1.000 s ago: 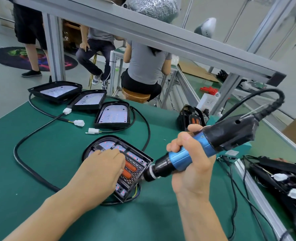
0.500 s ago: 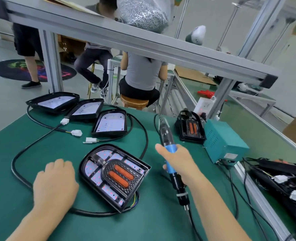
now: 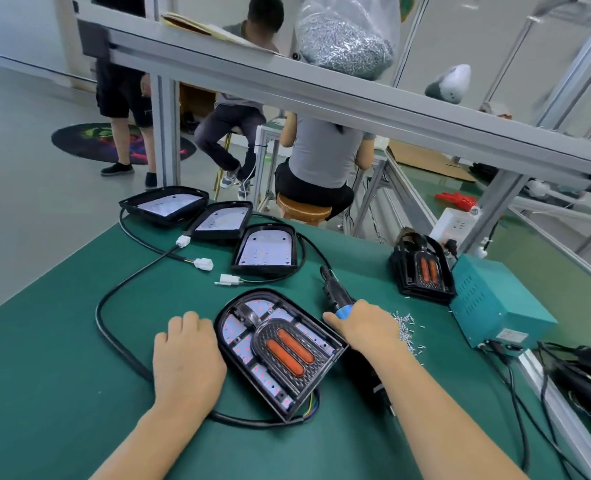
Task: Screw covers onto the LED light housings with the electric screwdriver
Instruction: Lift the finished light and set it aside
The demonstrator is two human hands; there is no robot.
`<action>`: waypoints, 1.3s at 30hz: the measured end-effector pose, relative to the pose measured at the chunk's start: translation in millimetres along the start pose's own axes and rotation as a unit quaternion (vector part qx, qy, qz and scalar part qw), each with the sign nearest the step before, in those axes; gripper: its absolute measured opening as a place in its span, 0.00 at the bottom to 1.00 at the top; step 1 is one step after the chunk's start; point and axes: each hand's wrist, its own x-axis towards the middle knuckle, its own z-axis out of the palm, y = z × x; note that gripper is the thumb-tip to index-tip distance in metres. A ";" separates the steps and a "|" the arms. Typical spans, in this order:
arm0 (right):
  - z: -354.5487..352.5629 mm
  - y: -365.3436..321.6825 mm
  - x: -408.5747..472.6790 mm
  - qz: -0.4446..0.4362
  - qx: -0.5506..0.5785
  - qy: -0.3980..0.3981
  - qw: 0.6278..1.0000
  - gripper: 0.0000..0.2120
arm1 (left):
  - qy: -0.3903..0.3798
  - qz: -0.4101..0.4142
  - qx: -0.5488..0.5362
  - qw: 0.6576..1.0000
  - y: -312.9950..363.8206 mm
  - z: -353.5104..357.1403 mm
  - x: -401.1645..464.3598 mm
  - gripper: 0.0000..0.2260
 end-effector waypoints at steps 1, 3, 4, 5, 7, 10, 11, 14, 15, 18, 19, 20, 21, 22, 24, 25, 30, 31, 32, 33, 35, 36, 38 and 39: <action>-2.8 0.7 -1.3 -0.005 -0.008 -0.014 1.000 0.27 | 0.004 0.000 -0.008 1.000 0.2 -0.7 -1.3 0.09; -10.6 0.0 -8.4 -0.019 -0.030 -0.009 0.999 0.29 | 0.014 0.001 -0.013 1.000 -0.9 -2.3 -1.7 0.10; -13.7 -1.3 -13.5 -0.038 -0.036 0.031 0.998 0.29 | 0.016 0.002 -0.017 1.000 -1.9 -2.1 -1.9 0.11; -15.1 -2.5 -18.9 -0.068 -0.028 0.085 0.994 0.29 | 0.012 0.002 -0.019 1.000 -2.2 -2.0 -3.0 0.12; -13.9 -5.8 -31.1 -0.153 0.054 0.131 0.978 0.26 | 0.015 0.004 -0.024 1.000 -2.4 -0.1 -4.1 0.11; -6.0 -11.8 -46.9 -0.172 0.241 -0.105 0.949 0.26 | 0.003 -0.009 -0.025 1.000 -3.3 3.1 -3.8 0.05; -2.0 -11.3 -49.5 -0.165 0.293 -0.156 0.929 0.25 | 0.000 -0.018 -0.024 1.000 -3.9 3.8 -4.0 0.04; 6.0 -6.8 -50.4 -0.158 0.384 -0.166 0.894 0.22 | 0.000 -0.023 -0.036 0.999 -4.7 3.1 -4.8 0.03; 5.9 -5.9 -51.0 -0.160 0.401 -0.152 0.889 0.19 | 0.000 -0.023 -0.041 0.999 -5.3 3.5 -4.7 0.02; 1.6 -5.9 -55.2 -0.165 0.487 -0.106 0.851 0.13 | -0.025 -0.026 -0.031 0.999 -6.8 2.5 -2.6 0.06; -0.7 -6.4 -57.2 -0.160 0.529 -0.097 0.828 0.15 | -0.030 -0.015 -0.027 0.999 -6.3 1.3 -2.3 0.06; -3.4 -7.2 -59.3 -0.155 0.566 -0.094 0.804 0.16 | -0.040 -0.004 -0.031 0.999 -4.7 -1.3 -2.4 0.05; -6.5 -8.5 -61.7 -0.155 0.595 -0.096 0.783 0.15 | -0.036 0.010 -0.054 0.998 -3.1 -2.2 -2.2 0.04; -8.9 -10.7 -64.6 -0.157 0.616 -0.102 0.765 0.14 | -0.026 0.018 -0.093 0.995 -1.1 -1.8 -2.6 0.04; -10.8 -16.3 -70.9 -0.155 0.639 -0.107 0.746 0.11 | -0.039 0.003 -0.222 0.974 4.5 -2.3 -1.4 0.05; -10.4 -18.9 -72.9 -0.153 0.644 -0.101 0.743 0.11 | -0.055 -0.019 -0.319 0.946 7.1 -2.8 1.3 0.05; -7.4 -29.5 -74.3 -0.141 0.666 -0.073 0.729 0.07 | -0.152 -0.178 -0.728 0.644 24.0 -13.0 12.5 0.07; -8.3 -30.0 -73.6 -0.134 0.675 -0.074 0.721 0.08 | -0.166 -0.199 -0.759 0.597 22.8 -13.4 15.0 0.05; -9.8 -30.6 -72.4 -0.127 0.683 -0.076 0.715 0.10 | -0.177 -0.214 -0.779 0.562 19.7 -13.5 17.8 0.06; -12.3 -30.9 -71.3 -0.126 0.688 -0.077 0.710 0.14 | -0.186 -0.221 -0.786 0.547 15.4 -13.5 20.3 0.06; -18.6 -31.9 -68.8 -0.131 0.691 -0.075 0.707 0.21 | -0.203 -0.199 -0.735 0.616 6.2 -11.7 23.1 0.05; -21.6 -32.7 -67.4 -0.132 0.690 -0.072 0.708 0.22 | -0.211 -0.167 -0.673 0.689 4.1 -12.2 22.6 0.04; -25.6 -35.2 -65.8 -0.133 0.690 -0.067 0.709 0.18 | -0.225 -0.101 -0.582 0.775 4.4 -12.0 19.6 0.06; -26.6 -37.0 -65.5 -0.131 0.687 -0.062 0.712 0.15 | -0.234 -0.087 -0.575 0.780 5.1 -12.0 19.1 0.10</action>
